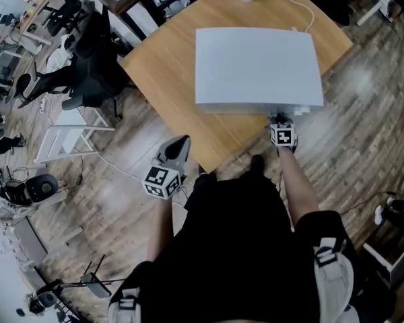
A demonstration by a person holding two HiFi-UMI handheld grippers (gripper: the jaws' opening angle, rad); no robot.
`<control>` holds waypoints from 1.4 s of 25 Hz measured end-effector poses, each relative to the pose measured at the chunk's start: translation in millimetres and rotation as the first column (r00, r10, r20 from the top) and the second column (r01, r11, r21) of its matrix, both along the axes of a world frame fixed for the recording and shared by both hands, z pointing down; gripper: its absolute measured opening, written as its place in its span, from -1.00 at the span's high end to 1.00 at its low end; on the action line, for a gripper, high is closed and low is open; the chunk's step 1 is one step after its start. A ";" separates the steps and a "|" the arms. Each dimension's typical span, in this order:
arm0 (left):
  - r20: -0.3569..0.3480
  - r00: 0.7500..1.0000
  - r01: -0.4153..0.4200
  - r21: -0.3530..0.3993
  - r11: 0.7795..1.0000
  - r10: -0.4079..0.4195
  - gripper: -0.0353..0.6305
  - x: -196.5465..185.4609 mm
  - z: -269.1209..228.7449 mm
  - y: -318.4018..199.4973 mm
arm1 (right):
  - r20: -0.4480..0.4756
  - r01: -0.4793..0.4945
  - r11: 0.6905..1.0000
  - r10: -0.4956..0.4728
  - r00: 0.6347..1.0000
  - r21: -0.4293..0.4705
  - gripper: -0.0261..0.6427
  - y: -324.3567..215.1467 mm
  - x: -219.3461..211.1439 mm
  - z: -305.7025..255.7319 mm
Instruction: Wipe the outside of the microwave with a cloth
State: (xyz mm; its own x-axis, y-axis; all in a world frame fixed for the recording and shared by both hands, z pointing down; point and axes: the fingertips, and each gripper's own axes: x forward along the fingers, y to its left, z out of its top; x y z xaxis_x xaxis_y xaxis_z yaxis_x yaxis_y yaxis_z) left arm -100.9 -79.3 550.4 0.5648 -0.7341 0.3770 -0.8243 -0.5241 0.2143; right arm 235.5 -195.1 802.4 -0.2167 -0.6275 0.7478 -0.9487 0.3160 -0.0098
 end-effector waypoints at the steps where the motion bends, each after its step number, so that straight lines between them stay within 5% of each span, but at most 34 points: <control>1: -0.004 1.000 0.004 -0.001 1.000 -0.004 0.89 -2.5 0.9 0.3 | -0.003 0.007 1.000 -0.007 1.000 0.002 0.82 -0.7 -4.2 -0.7; 35: -0.002 0.996 0.090 -0.017 0.996 -0.090 0.89 -125.0 13.5 15.5 | 0.059 0.135 0.991 -0.133 0.989 -0.024 0.82 0.2 -194.9 18.7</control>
